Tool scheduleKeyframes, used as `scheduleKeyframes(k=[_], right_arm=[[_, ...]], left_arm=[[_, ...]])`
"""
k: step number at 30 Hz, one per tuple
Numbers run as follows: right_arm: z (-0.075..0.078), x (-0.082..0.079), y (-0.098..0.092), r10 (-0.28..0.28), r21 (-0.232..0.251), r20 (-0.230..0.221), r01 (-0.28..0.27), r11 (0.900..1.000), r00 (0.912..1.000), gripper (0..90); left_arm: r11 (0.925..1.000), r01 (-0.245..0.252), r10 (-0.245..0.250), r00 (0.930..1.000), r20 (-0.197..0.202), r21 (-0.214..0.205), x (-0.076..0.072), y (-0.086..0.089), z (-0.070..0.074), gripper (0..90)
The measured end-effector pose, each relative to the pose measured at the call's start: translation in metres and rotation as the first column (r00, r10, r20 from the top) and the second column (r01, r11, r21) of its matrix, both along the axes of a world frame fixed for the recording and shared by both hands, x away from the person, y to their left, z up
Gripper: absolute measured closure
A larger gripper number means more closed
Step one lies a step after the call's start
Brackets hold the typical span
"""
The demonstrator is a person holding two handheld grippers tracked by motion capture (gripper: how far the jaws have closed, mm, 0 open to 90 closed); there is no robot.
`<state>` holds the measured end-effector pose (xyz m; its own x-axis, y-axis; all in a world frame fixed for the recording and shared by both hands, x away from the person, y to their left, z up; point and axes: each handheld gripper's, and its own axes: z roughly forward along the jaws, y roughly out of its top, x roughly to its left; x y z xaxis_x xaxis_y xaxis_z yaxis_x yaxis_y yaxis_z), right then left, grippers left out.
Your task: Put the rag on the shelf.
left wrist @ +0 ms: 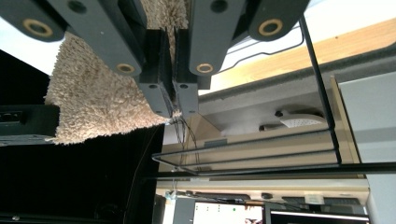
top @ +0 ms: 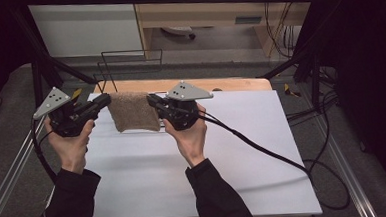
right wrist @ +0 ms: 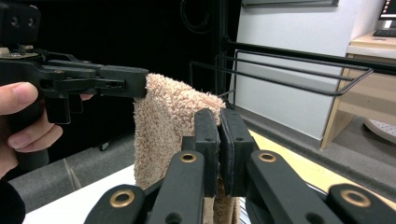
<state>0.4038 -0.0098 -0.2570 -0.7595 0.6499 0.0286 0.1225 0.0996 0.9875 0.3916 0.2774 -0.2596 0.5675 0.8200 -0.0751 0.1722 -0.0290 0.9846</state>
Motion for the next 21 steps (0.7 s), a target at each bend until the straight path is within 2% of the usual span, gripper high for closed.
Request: scheduleKeyframes(k=[11, 21], right_arm=[[0.014, 0.011, 0.002, -0.015, 0.016, 0.018, 0.014, 0.9998, 0.9997, 87.0], [0.034, 0.023, 0.003, -0.036, 0.026, 0.053, 0.034, 0.9991, 0.9979, 87.0]], left_arm=[[0.9999, 0.001, -0.001, 0.9997, 0.023, -0.014, 0.013, 0.001, 0.016, 86.2], [0.9996, 0.001, 0.000, 0.9991, 0.042, -0.029, 0.024, 0.002, 0.036, 86.2]])
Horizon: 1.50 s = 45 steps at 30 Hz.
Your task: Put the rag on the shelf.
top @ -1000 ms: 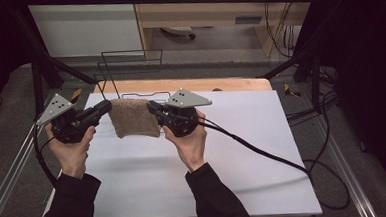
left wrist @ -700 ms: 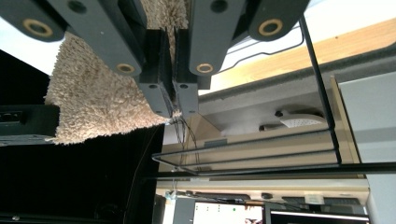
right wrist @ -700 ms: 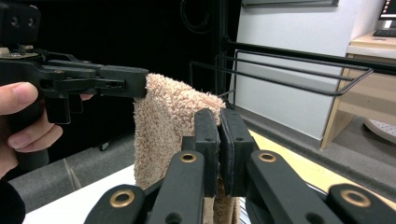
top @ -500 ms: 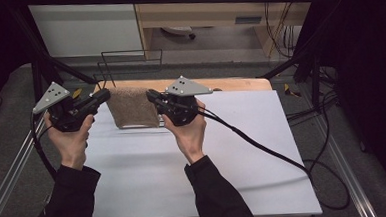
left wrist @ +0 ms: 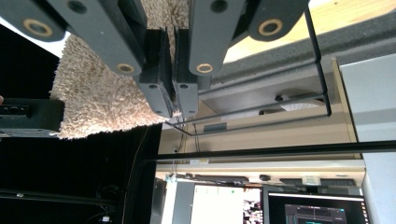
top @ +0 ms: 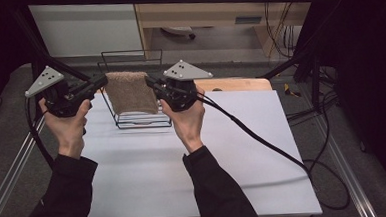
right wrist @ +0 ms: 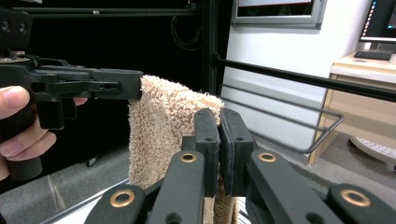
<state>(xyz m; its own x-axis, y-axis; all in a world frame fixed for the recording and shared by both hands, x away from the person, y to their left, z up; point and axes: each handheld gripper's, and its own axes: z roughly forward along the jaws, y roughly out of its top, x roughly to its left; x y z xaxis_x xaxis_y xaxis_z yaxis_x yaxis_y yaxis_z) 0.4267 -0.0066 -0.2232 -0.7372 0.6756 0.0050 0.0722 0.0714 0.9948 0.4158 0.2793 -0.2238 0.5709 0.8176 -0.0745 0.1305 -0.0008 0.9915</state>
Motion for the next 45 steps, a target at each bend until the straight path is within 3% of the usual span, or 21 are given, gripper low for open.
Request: scheduleKeyframes(k=[12, 26, 45], right_arm=[[0.019, 0.015, 0.004, -0.017, 0.013, 0.027, 0.017, 0.9998, 0.9995, 87.0], [0.042, 0.033, 0.010, -0.029, 0.025, 0.047, 0.028, 0.9993, 0.9985, 87.0], [0.060, 0.064, 0.014, -0.048, 0.036, 0.065, 0.046, 0.9983, 0.9967, 87.0]], left_arm=[[0.9998, -0.016, 0.016, 0.9997, 0.019, 0.008, 0.014, 0.001, 0.022, 86.2], [0.9995, -0.015, 0.016, 0.9997, 0.019, -0.028, 0.034, 0.007, 0.046, 86.2], [0.9988, -0.048, 0.049, 0.9985, 0.026, -0.012, 0.065, 0.004, 0.064, 86.3]])
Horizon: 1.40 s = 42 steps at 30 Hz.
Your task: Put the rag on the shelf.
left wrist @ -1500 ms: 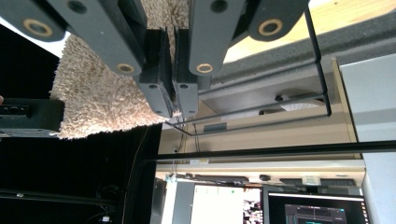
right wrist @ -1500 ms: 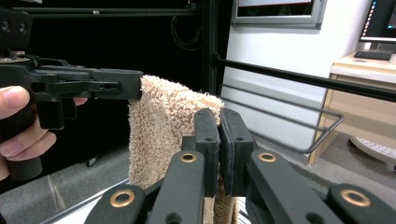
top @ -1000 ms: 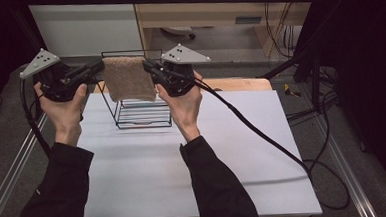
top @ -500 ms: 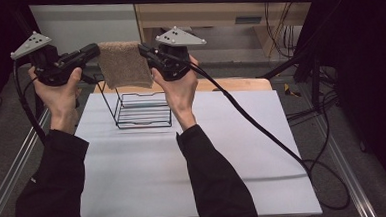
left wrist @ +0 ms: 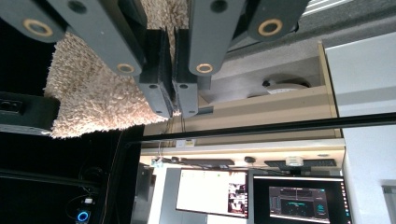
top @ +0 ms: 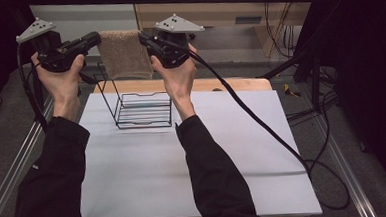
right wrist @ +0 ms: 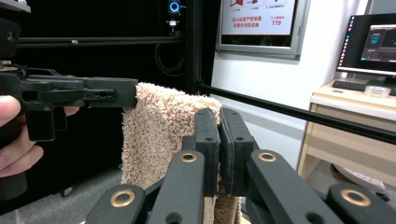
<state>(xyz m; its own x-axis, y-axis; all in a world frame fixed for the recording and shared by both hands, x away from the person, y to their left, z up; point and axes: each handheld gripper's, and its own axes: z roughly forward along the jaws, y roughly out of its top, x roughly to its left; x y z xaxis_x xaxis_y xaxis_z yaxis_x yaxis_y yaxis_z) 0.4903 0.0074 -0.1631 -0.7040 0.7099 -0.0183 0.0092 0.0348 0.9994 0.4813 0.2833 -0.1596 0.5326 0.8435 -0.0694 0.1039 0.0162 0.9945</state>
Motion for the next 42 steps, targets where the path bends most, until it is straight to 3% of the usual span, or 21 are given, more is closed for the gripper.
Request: scheduleKeyframes(k=[12, 26, 31, 42], right_arm=[[0.008, 0.021, 0.002, -0.024, -0.020, 0.006, 0.024, 0.9995, 0.9997, 87.0], [-0.007, 0.041, 0.006, -0.031, -0.077, -0.010, 0.031, 0.9965, 0.9994, 86.9], [-0.014, 0.042, 0.009, -0.026, -0.109, -0.012, 0.024, 0.9938, 0.9996, 86.9], [-0.043, 0.037, 0.004, -0.004, -0.090, -0.072, -0.003, 0.9959, 0.9974, 86.8]], left_arm=[[0.9997, -0.022, 0.022, 0.9998, 0.003, 0.007, 0.019, -0.003, 0.006, 86.3], [0.9991, -0.029, 0.030, 0.9993, -0.021, 0.030, 0.037, -0.001, -0.013, 86.2], [0.9990, -0.026, 0.027, 0.9991, -0.034, 0.036, 0.037, 0.002, -0.023, 86.3], [0.9974, 0.007, -0.004, 0.9989, -0.047, 0.071, 0.024, 0.003, -0.046, 86.2]])
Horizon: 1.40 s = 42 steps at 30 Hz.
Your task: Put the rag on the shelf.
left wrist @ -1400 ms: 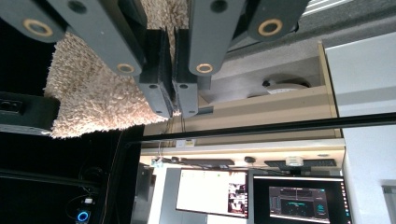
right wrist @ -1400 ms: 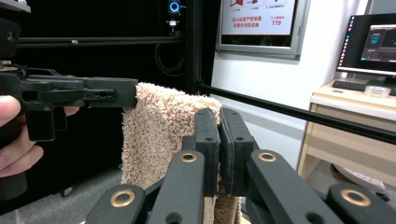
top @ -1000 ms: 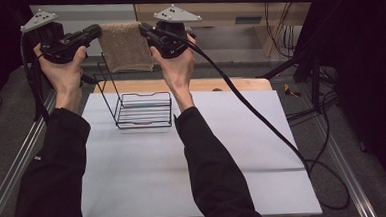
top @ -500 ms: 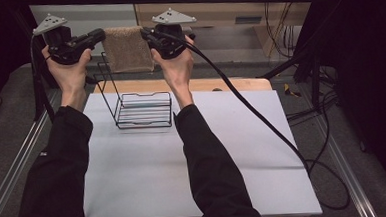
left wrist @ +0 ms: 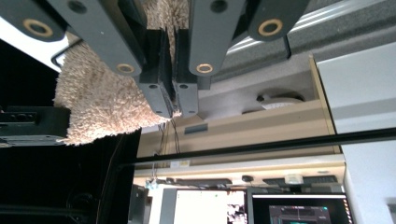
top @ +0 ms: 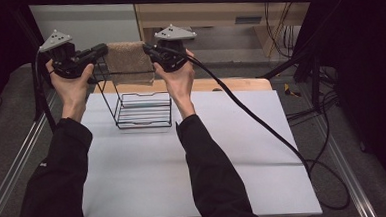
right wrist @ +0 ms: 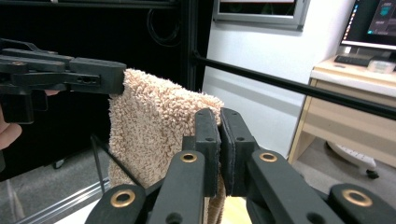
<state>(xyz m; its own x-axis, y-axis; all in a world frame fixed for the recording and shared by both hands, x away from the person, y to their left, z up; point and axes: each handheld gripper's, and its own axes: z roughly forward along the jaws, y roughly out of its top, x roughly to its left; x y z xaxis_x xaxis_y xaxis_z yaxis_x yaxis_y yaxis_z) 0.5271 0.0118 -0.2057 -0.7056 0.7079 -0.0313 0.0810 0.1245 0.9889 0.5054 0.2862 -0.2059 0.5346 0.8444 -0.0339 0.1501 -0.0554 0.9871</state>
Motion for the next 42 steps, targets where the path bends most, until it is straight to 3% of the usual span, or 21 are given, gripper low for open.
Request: scheduleKeyframes(k=[4, 12, 27, 32, 36, 42], right_arm=[[-0.008, -0.003, 0.000, 0.007, -0.004, -0.004, -0.007, 1.0000, 1.0000, 86.8], [-0.008, -0.011, 0.001, 0.024, -0.008, 0.011, -0.024, 0.9997, 0.9996, 86.7], [-0.015, -0.033, 0.001, 0.063, -0.079, 0.017, -0.062, 0.9950, 0.9979, 86.3], [-0.021, -0.037, 0.000, 0.076, -0.097, -0.007, -0.076, 0.9924, 0.9971, 86.1], [-0.025, -0.040, 0.003, 0.080, -0.128, -0.023, -0.082, 0.9884, 0.9965, 86.0], [-0.032, -0.041, 0.002, 0.091, -0.136, -0.063, -0.098, 0.9858, 0.9939, 85.7]], left_arm=[[1.0000, 0.007, -0.007, 1.0000, -0.001, 0.002, -0.005, 0.001, -0.006, 86.2], [0.9996, 0.027, -0.027, 0.9996, 0.006, 0.003, -0.016, 0.006, -0.010, 86.1], [0.9977, 0.066, -0.066, 0.9978, -0.002, 0.016, -0.035, 0.012, -0.022, 85.9], [0.9964, 0.084, -0.083, 0.9963, -0.023, 0.016, -0.040, 0.014, -0.029, 85.4], [0.9962, 0.080, -0.079, 0.9959, -0.044, 0.033, -0.044, 0.014, -0.036, 84.7], [0.9952, 0.076, -0.071, 0.9946, -0.076, 0.062, -0.047, 0.012, -0.043, 82.8]])
